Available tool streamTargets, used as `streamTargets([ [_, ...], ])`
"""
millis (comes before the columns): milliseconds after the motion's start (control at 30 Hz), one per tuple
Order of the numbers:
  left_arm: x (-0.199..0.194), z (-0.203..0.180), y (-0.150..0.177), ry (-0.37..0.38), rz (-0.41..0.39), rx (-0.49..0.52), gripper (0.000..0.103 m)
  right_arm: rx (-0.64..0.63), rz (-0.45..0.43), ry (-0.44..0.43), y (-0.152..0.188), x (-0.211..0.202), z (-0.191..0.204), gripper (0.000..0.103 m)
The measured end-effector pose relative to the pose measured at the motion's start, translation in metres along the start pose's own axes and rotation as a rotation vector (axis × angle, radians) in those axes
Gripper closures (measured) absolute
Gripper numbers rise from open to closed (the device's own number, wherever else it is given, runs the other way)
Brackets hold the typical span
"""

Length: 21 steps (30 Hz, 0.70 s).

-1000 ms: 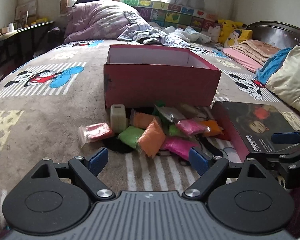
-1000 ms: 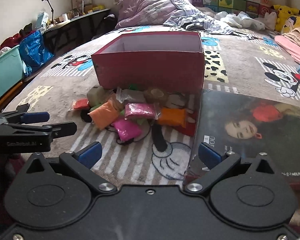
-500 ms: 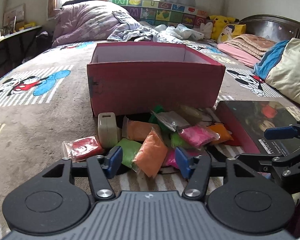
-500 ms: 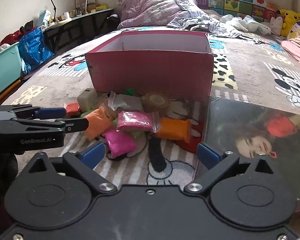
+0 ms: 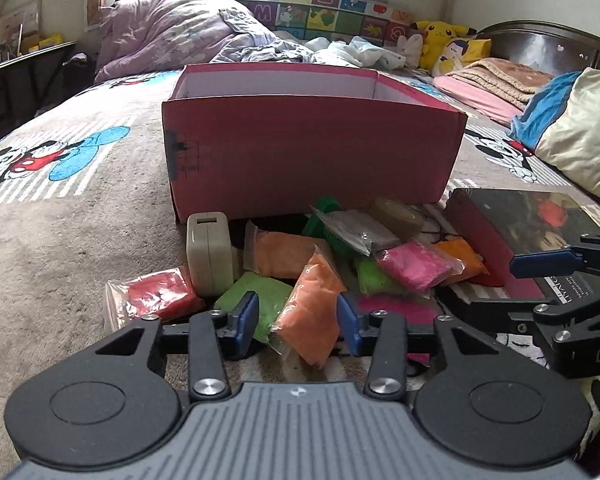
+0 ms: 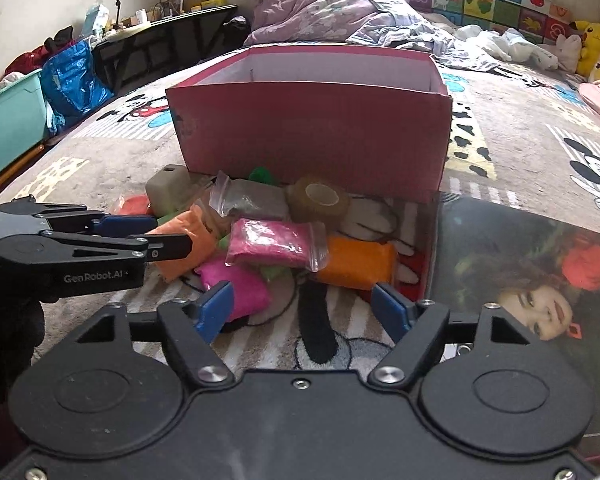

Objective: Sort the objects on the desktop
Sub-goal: 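Grasp the orange clay packet with the left gripper while the right gripper grasps the pink packet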

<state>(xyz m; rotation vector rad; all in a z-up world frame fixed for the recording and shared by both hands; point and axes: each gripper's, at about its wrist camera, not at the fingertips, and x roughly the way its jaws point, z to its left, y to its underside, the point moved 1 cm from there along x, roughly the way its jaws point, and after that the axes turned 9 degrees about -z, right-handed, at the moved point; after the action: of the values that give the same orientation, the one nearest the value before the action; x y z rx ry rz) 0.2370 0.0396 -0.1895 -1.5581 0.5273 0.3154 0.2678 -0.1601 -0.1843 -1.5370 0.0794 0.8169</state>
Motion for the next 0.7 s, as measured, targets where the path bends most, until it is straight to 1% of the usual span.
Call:
streamTargets([
  [133, 0.001, -0.001, 0.001, 0.010, -0.008, 0.011, 0.070, -0.031, 0.002, -0.007, 0.000, 0.006, 0.003, 0.032],
  [300, 0.002, -0.003, 0.003, 0.028, -0.014, 0.021, 0.070, -0.084, 0.000, -0.016, 0.000, 0.011, 0.009, 0.036],
  [500, -0.001, -0.008, 0.004, 0.083, -0.017, 0.012, 0.071, -0.187, -0.012, -0.014, -0.001, 0.015, 0.018, 0.040],
  [533, 0.000, -0.009, 0.005, 0.087, -0.015, 0.012, 0.074, -0.208, -0.013, -0.013, -0.001, 0.016, 0.019, 0.041],
  [600, 0.002, -0.011, 0.006, 0.094, -0.013, 0.013, 0.075, -0.252, -0.015, -0.009, -0.001, 0.018, 0.020, 0.042],
  [667, 0.003, -0.010, 0.007, 0.102, -0.015, 0.005, 0.081, -0.305, -0.018, -0.007, -0.001, 0.019, 0.021, 0.043],
  [700, 0.004, -0.010, 0.008, 0.106, -0.014, 0.001, 0.082, -0.333, -0.022, -0.007, -0.001, 0.019, 0.022, 0.043],
])
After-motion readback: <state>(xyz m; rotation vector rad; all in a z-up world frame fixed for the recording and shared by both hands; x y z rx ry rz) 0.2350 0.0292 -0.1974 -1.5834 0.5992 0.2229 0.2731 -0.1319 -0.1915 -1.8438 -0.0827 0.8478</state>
